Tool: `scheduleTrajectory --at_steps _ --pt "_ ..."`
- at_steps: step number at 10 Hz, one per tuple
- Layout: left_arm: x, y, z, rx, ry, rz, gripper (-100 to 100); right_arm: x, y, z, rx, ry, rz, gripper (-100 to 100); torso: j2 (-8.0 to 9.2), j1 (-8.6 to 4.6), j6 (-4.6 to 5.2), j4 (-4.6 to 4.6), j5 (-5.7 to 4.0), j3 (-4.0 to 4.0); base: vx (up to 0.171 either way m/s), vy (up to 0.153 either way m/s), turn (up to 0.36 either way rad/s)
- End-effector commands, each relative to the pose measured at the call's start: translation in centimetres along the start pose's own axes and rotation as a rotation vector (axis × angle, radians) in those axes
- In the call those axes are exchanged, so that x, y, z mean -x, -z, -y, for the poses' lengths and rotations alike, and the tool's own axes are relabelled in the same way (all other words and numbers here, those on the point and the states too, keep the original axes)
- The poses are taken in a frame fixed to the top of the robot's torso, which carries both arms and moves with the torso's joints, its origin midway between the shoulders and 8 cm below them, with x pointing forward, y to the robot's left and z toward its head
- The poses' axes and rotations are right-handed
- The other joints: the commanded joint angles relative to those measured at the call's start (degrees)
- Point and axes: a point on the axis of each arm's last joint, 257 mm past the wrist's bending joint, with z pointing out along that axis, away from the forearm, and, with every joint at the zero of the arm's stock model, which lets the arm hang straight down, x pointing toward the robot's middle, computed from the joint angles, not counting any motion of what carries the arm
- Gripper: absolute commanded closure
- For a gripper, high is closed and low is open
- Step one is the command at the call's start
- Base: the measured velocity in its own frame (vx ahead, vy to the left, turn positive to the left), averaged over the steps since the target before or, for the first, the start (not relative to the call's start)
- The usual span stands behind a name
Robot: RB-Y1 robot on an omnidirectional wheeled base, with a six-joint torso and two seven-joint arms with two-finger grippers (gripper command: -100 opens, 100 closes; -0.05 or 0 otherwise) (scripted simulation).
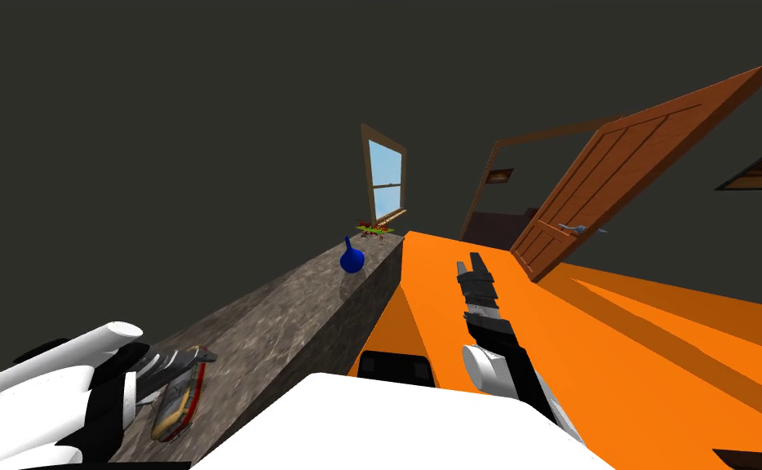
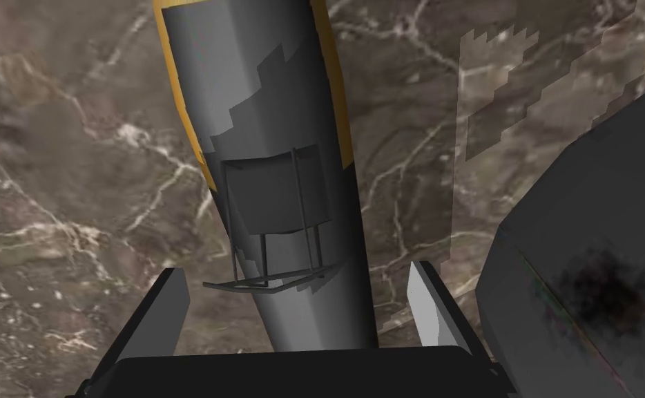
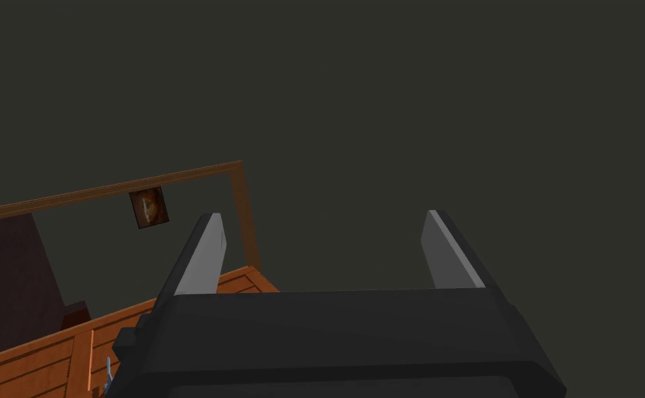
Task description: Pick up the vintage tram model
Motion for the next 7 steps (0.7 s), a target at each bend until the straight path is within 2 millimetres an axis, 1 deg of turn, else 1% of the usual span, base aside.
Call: scheduleTrajectory --at_steps 1,2,6,7 --pt "0.0 0.0 0.0 0.0 0.0 0.0 -100 0.0 0.0 0.0 0.0 0.0 0.0 0 0.0 0.0 0.0 0.0 0.0 0.0 0.005 -0.001 -0.018" --pt "-0.05 -0.01 -0.08 0.0 0.0 0.0 100 0.0 0.0 0.0 0.0 0.0 0.0 0 0.01 0.01 -0.01 0.0 0.0 0.0 0.0 0.0 0.0" --pt "-0.07 -0.02 -0.09 0.0 0.002 0.0 100 0.0 0.0 0.0 0.0 0.0 0.0 0 0.03 0.03 0.03 0.01 0.01 0.02 0.0 0.0 0.0" --pt "-0.07 -0.02 -0.09 0.0 0.001 0.0 0 0.0 0.0 0.0 0.0 0.0 0.0 0 0.03 0.03 0.03 0.01 0.01 0.02 0.0 0.0 0.0"
